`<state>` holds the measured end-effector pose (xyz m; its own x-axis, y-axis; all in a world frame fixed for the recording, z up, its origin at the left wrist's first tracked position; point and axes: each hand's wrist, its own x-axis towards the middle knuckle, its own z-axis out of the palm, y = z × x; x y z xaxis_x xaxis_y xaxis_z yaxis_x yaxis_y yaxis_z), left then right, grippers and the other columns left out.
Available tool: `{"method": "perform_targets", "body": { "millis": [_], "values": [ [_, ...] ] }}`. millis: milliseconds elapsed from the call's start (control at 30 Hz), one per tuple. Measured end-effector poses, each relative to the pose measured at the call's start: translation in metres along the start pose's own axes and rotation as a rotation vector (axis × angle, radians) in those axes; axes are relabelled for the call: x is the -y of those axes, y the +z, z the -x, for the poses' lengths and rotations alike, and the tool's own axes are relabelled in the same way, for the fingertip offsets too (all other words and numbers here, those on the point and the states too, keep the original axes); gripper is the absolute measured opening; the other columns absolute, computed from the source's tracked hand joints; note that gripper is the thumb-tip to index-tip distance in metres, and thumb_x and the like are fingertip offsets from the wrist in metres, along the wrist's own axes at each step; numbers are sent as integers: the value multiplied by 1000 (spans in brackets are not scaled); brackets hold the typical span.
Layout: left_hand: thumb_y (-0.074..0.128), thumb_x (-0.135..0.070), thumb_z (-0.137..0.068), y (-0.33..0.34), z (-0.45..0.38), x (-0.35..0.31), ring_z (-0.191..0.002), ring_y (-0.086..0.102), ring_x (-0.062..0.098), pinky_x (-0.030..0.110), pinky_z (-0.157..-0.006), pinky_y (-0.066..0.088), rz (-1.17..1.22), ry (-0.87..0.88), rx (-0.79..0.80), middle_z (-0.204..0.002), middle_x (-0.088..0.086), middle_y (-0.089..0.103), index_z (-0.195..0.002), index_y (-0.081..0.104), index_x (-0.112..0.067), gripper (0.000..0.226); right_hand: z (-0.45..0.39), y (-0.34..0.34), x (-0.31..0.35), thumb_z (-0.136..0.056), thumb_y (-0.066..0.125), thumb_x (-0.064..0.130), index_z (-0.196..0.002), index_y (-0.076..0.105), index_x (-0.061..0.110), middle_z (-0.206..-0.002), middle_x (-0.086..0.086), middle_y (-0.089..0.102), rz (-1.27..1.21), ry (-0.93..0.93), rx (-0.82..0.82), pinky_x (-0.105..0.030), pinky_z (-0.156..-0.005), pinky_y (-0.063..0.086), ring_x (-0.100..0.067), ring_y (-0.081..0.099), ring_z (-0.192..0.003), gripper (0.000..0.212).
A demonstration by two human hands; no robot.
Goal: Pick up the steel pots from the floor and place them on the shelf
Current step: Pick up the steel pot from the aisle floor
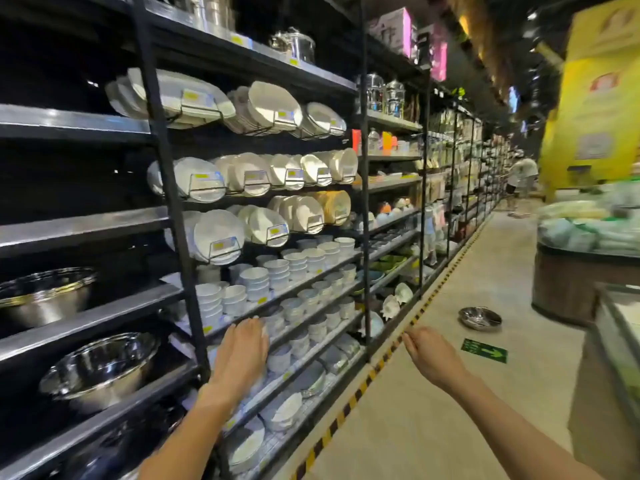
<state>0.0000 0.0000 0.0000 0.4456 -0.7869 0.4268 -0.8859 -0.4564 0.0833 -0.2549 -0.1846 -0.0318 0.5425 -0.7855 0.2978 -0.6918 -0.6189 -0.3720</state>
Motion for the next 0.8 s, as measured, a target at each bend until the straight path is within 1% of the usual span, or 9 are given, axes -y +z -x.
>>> {"method": "perform_targets", "body": {
  "millis": [100, 200, 267, 433, 533, 600, 667, 733, 800],
  "values": [
    [37, -23, -97, 45, -67, -48, -118, 52, 31, 37, -102, 37, 105, 74, 7, -125, 18, 57, -125, 48, -1, 37, -32, -4, -69, -98, 36, 25, -73, 46, 13, -81, -14, 59, 3, 104, -74, -35, -65, 39, -34, 58, -82, 29],
    [37, -21, -96, 84, -129, -102, -112, 53, 32, 39, -98, 36, 187, 203, 24, -116, 17, 60, -114, 54, -3, 31, -56, -21, -124, -97, 38, 23, -80, 56, 9, -89, -18, 65, 53, 240, -125, -41, -70, 46, -36, 60, -85, 29],
    [36, -23, -97, 114, -167, -134, -113, 53, 31, 37, -97, 37, 202, 279, 29, -117, 13, 59, -115, 53, -6, 30, -72, -27, -157, -96, 38, 23, -84, 59, 8, -93, -19, 65, 88, 313, -143, -43, -75, 48, -37, 60, -88, 28],
    [35, -28, -96, 193, -268, -202, -119, 51, 26, 38, -104, 37, 183, 400, 104, -129, 10, 56, -125, 48, -11, 36, -129, -18, -235, -97, 37, 21, -75, 48, 15, -87, -18, 66, 126, 425, -174, -39, -69, 46, -36, 62, -84, 26],
    [38, -31, -95, 242, -338, -230, -109, 56, 25, 39, -96, 45, 230, 422, 123, -118, 7, 61, -114, 53, -13, 30, -181, -5, -277, -98, 37, 21, -74, 48, 13, -86, -20, 66, 110, 487, -183, -37, -66, 43, -35, 61, -83, 28],
    [38, -29, -95, 272, -386, -246, -105, 58, 27, 39, -92, 45, 267, 445, 163, -110, 7, 62, -107, 54, -12, 26, -222, 4, -303, -98, 37, 20, -72, 46, 12, -86, -21, 66, 109, 524, -185, -37, -66, 41, -35, 61, -84, 28],
    [37, -26, -95, 301, -435, -261, -98, 59, 28, 39, -87, 44, 312, 474, 193, -101, 6, 61, -97, 53, -13, 20, -266, 8, -327, -98, 38, 19, -75, 52, 7, -87, -21, 67, 93, 570, -195, -38, -68, 44, -35, 62, -85, 29],
    [38, -27, -95, 329, -483, -276, -96, 58, 24, 37, -89, 45, 331, 505, 193, -102, 3, 61, -100, 53, -16, 19, -310, 11, -353, -98, 37, 20, -82, 59, 3, -87, -21, 67, 71, 603, -224, -40, -71, 46, -36, 62, -85, 32],
    [38, -26, -95, 354, -531, -297, -94, 58, 23, 37, -88, 48, 363, 531, 197, -101, 2, 61, -100, 55, -18, 19, -352, 14, -384, -98, 36, 22, -83, 59, 4, -86, -20, 66, 79, 635, -235, -40, -70, 46, -35, 61, -83, 33]
  ]
}}
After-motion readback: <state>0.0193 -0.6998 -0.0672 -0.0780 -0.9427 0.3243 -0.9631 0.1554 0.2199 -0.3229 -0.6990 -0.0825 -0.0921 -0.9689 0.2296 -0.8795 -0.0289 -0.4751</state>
